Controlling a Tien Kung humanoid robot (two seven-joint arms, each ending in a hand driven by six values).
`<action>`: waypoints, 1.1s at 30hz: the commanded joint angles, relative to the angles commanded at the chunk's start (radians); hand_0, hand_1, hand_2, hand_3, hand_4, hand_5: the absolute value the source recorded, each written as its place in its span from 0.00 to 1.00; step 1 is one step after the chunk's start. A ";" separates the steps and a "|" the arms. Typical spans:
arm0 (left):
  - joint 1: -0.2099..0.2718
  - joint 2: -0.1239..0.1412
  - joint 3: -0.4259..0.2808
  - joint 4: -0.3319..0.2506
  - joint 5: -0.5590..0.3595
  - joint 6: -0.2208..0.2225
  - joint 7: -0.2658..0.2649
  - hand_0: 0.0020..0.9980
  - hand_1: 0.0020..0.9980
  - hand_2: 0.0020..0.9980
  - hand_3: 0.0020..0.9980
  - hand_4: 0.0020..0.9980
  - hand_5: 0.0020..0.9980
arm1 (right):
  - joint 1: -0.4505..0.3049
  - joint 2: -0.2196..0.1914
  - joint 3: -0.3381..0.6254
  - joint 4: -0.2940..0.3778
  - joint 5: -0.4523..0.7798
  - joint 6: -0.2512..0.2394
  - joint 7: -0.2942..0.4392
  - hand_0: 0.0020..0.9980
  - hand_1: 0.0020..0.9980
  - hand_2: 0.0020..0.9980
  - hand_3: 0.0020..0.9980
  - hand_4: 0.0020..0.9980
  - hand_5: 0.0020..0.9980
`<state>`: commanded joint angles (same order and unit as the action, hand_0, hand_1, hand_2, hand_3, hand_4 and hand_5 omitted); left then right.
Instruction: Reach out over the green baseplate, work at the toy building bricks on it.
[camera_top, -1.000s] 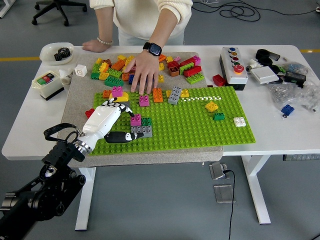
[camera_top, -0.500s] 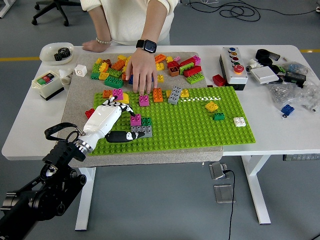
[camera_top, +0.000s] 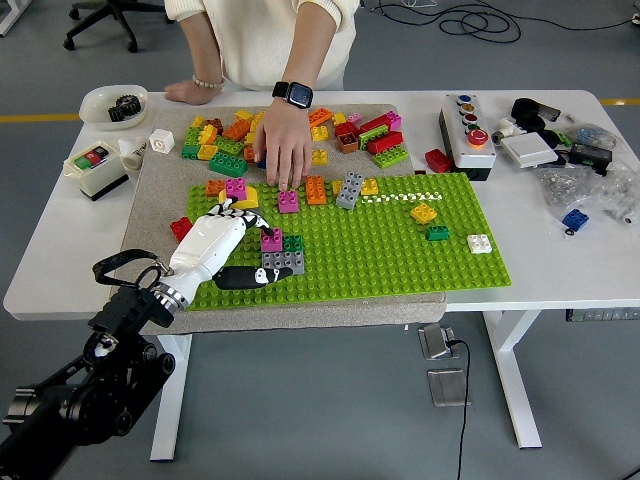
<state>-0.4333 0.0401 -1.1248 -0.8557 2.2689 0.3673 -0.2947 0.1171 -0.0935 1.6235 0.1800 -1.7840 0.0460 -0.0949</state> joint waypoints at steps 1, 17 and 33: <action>-0.001 -0.001 0.000 0.001 0.000 0.000 0.000 0.95 0.79 0.76 0.61 1.00 0.78 | 0.000 0.000 0.000 0.000 0.000 0.000 0.000 0.75 0.64 0.68 0.63 0.86 0.56; 0.004 0.002 0.015 0.000 0.000 -0.008 0.003 0.95 0.79 0.76 0.61 1.00 0.78 | 0.000 0.000 -0.001 0.000 0.001 -0.001 0.000 0.75 0.64 0.68 0.63 0.86 0.56; 0.003 0.003 0.027 -0.001 0.000 -0.022 0.009 0.95 0.78 0.76 0.61 1.00 0.78 | 0.001 -0.001 -0.001 0.000 0.006 -0.002 0.000 0.75 0.64 0.68 0.63 0.86 0.56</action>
<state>-0.4298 0.0434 -1.0983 -0.8569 2.2689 0.3454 -0.2859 0.1179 -0.0942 1.6229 0.1800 -1.7782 0.0440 -0.0950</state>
